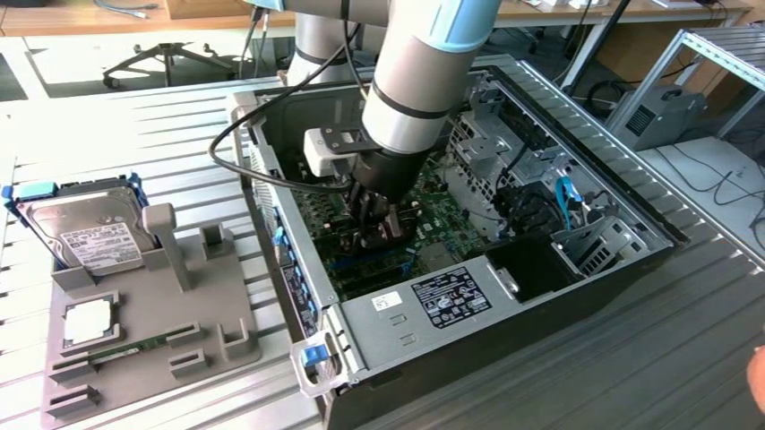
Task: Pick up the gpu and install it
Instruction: 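Insert the gpu into the slot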
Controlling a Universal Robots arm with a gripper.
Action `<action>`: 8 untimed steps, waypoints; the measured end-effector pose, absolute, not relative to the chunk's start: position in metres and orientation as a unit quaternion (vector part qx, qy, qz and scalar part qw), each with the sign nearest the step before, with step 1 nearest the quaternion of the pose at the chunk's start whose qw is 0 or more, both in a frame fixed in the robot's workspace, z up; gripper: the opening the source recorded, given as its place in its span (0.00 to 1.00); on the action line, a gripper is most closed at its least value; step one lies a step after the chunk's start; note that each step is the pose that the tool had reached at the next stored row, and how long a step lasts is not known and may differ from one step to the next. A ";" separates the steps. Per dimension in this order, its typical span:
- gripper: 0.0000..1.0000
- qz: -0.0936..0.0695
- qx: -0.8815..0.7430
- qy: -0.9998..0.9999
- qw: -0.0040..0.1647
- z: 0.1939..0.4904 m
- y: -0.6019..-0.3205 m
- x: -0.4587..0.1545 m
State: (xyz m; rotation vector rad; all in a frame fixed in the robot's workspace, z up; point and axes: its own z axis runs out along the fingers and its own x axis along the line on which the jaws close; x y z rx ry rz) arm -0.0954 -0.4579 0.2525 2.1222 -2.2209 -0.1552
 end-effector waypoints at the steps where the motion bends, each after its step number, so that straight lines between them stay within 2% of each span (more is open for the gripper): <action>1: 0.34 -0.050 0.690 -0.722 0.033 0.253 -0.458 -0.095; 2: 0.40 -0.050 0.690 -0.722 0.033 0.253 -0.458 -0.095; 5: 0.40 -0.050 0.690 -0.722 0.033 0.254 -0.458 -0.095; 8: 0.40 -0.051 0.690 -0.722 0.033 0.268 -0.458 -0.095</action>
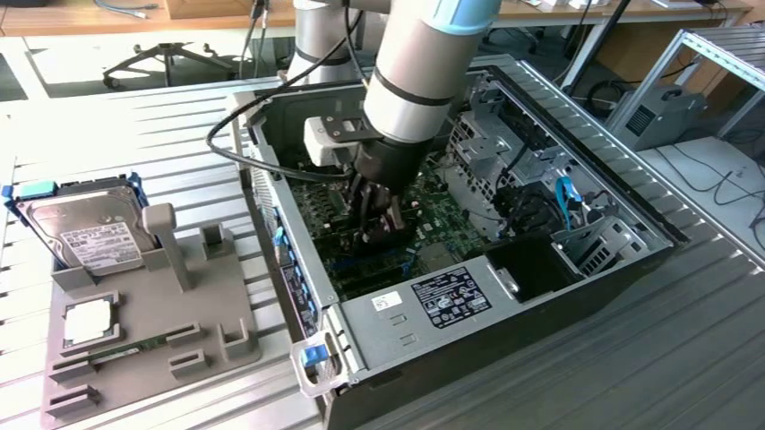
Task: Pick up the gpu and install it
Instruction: 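Insert the gpu into the slot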
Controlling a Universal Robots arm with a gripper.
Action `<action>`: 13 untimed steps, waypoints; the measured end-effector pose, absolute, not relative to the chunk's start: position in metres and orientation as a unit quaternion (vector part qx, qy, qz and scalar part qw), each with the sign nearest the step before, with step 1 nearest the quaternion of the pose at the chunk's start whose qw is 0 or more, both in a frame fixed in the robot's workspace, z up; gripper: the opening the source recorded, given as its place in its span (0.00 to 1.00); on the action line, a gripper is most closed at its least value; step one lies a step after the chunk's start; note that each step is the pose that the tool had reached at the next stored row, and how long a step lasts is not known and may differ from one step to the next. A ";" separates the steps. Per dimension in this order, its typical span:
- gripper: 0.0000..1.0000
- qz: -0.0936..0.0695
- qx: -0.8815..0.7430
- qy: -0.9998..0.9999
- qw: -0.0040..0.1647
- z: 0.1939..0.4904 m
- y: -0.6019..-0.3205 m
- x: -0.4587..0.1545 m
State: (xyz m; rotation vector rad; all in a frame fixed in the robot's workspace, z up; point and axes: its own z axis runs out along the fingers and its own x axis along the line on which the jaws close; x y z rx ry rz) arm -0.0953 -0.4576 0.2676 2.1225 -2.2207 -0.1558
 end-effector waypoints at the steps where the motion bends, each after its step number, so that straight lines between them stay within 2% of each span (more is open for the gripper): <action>1: 0.40 -0.051 0.690 -0.722 0.033 0.272 -0.457 -0.095; 7: 0.39 -0.051 0.690 -0.722 0.033 0.288 -0.452 -0.094; 11: 0.14 -0.064 0.690 -0.720 0.030 0.288 -0.452 -0.085; 13: 0.11 -0.074 0.690 -0.719 0.030 0.288 -0.452 -0.073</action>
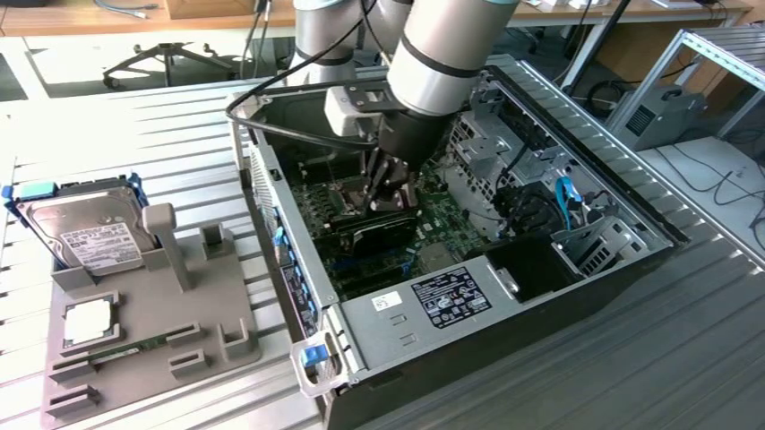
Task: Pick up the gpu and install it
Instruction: 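Insert the gpu into the slot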
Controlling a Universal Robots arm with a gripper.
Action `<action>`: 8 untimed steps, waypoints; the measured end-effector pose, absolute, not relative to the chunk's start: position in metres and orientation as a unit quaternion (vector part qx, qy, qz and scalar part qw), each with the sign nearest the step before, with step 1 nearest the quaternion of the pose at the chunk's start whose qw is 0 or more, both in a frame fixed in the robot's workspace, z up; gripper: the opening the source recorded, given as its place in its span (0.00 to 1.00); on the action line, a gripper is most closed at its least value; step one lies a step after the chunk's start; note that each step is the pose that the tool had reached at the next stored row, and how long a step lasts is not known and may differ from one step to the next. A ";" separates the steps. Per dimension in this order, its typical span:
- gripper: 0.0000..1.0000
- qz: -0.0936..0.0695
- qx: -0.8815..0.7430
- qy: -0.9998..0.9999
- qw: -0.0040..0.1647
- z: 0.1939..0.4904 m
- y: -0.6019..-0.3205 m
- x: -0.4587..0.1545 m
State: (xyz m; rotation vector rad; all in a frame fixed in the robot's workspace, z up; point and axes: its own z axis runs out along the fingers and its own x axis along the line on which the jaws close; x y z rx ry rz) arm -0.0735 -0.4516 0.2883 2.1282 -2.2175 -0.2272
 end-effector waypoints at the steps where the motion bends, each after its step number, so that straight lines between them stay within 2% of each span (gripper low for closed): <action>1: 0.11 -0.078 0.690 -0.719 0.030 0.288 -0.452 -0.068; 8: 0.11 -0.081 0.690 -0.718 0.031 0.288 -0.452 -0.059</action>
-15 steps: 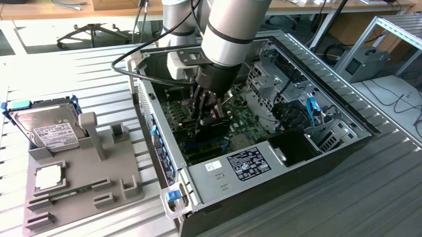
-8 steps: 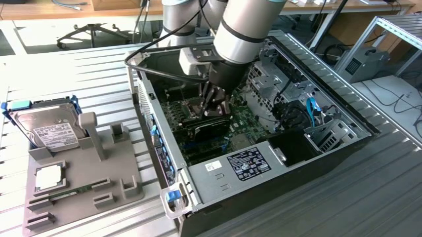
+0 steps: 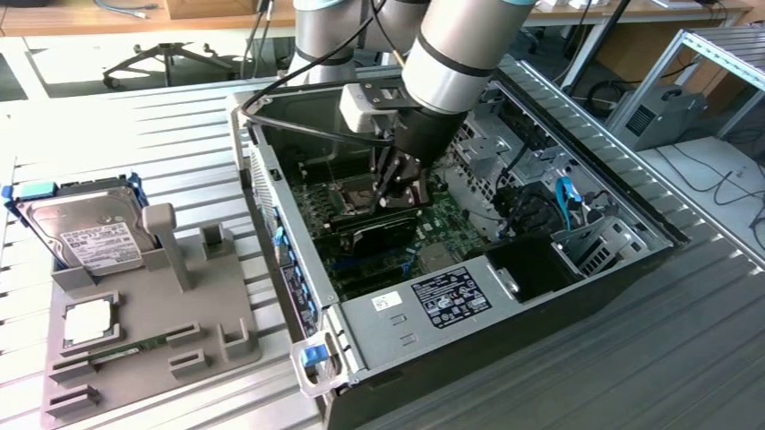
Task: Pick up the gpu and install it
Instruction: 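Insert the gpu into the slot, then press down on the gpu until it lock into place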
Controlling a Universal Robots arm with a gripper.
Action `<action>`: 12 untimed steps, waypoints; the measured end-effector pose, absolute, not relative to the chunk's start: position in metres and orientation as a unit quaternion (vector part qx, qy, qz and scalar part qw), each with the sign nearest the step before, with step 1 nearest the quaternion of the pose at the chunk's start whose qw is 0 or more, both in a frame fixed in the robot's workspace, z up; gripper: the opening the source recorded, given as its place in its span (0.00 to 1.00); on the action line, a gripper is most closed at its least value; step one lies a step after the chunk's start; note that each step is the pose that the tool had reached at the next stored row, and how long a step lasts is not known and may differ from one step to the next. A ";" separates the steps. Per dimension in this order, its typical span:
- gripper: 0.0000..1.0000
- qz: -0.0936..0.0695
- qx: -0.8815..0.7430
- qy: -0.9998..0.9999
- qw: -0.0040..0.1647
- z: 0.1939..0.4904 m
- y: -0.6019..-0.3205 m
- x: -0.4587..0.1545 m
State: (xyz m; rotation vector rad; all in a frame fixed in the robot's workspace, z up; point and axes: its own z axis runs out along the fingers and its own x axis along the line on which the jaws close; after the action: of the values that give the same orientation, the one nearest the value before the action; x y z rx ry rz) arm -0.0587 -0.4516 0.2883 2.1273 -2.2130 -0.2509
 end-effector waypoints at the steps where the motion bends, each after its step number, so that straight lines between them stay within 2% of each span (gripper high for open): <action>1: 0.11 -0.081 0.690 -0.718 0.031 0.288 -0.452 -0.059; 7: 0.11 -0.081 0.691 -0.718 0.031 0.288 -0.452 -0.059; 12: 0.11 -0.066 0.714 -0.696 0.048 0.288 -0.452 -0.059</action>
State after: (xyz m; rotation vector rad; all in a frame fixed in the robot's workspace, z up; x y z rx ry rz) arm -0.0587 -0.4516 0.2879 2.1773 -2.1212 -0.2005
